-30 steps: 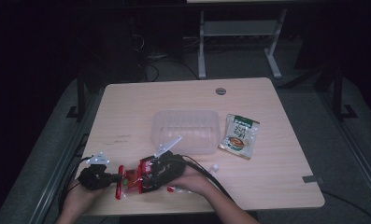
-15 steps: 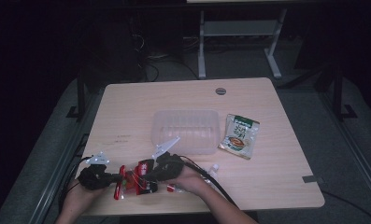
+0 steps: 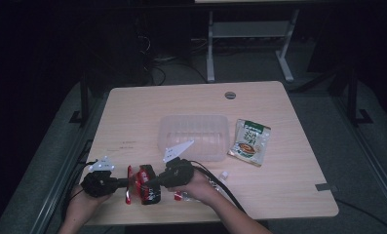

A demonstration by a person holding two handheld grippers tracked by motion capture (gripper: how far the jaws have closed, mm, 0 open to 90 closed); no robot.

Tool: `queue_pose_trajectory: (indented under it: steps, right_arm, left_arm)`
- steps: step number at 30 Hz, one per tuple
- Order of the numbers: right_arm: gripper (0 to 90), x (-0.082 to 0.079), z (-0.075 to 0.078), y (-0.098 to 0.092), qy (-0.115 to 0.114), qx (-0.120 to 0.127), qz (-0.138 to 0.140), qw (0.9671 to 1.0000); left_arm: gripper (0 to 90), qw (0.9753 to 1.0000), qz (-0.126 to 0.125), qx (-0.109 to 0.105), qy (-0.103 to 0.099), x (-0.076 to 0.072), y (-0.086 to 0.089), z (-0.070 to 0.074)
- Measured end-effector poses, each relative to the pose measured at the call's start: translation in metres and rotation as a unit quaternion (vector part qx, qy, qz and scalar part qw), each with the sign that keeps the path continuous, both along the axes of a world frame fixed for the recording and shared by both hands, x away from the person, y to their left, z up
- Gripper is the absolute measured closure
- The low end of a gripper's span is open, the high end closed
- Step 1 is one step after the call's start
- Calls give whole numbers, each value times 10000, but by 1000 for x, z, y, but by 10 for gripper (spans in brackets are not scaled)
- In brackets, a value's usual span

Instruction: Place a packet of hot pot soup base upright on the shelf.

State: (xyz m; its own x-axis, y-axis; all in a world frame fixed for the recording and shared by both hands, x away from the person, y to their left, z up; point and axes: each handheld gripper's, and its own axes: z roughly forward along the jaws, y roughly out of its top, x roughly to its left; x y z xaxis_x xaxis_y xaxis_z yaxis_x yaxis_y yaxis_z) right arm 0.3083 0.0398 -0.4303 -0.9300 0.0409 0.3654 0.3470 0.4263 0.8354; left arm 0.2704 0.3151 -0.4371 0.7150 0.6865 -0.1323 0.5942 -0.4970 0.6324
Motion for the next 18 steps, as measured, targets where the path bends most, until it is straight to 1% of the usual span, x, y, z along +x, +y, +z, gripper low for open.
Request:
queue_pose_trajectory:
  steps: [2,4,7,8,9,11,12,15,16,17,18]
  right_arm:
    - [900,-1,5,-3,-23,69,7,10000]
    - [900,-2,10,-8,-151,94,-10,9998]
    - [900,0,16,-17,-145,285,-19,9995]
    - [900,0,19,-20,-111,333,-21,9994]
    - [900,-1,21,-23,-154,361,-14,9992]
    - [900,-1,26,-29,-219,372,5,9991]
    - [900,-1,29,-33,-299,331,4,9990]
    - [900,-1,33,-45,-321,367,-24,9988]
    - [900,-1,34,-49,-308,404,-39,9987]
    - [900,0,35,-53,-312,434,-61,9986]
    - [900,0,36,-55,-296,425,-71,9986]
  left_arm:
    - [898,9999,-102,-22,-30,1,-5,2]
    - [899,9998,-155,-76,-73,1,-11,5]
    - [899,9994,-279,-140,-180,3,-21,10]
    - [899,9992,-291,-178,-195,3,-25,11]
    - [899,9991,-347,-164,-201,3,-28,12]
    - [898,9987,-404,-197,-222,4,-34,14]
    - [898,9986,-418,-202,-238,5,-36,15]
    - [898,9982,-475,-318,-201,6,-43,16]
    - [898,9978,-536,-310,-225,8,-46,17]
    - [898,9979,-515,-330,-203,8,-48,18]
    - [898,9975,-552,-349,-267,10,-51,18]
